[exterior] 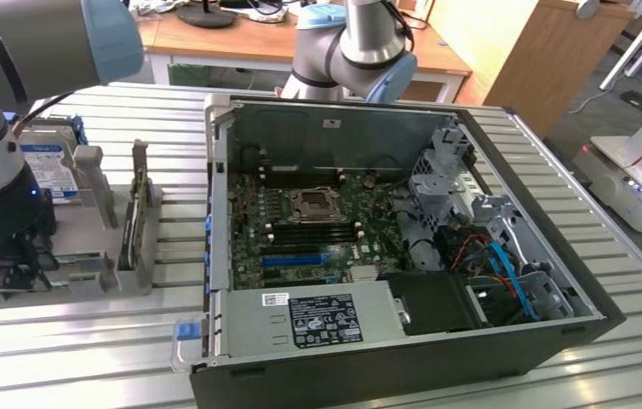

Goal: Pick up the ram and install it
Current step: 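Pick up the ram and move it above insertion slot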

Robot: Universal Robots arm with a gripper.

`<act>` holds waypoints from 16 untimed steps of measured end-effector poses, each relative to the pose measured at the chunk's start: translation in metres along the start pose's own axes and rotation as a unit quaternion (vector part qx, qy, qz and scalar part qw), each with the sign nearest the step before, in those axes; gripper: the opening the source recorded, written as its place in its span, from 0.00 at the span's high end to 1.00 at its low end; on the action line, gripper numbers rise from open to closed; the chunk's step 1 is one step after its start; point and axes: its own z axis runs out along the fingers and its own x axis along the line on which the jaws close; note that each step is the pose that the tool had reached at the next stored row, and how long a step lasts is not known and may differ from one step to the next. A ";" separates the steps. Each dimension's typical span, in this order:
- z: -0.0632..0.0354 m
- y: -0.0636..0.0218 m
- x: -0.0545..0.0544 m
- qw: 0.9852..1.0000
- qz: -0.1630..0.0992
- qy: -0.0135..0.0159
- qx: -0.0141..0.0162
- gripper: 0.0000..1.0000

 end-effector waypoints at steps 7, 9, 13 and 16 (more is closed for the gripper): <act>0.0008 -0.0035 0.000 1.000 0.000 0.000 0.000 0.64; 0.0023 -0.0036 0.000 1.000 0.000 0.000 0.000 0.64; 0.0063 -0.0037 0.000 1.000 0.000 0.000 0.000 0.64; 0.0071 -0.0036 0.000 1.000 0.000 0.000 0.000 0.64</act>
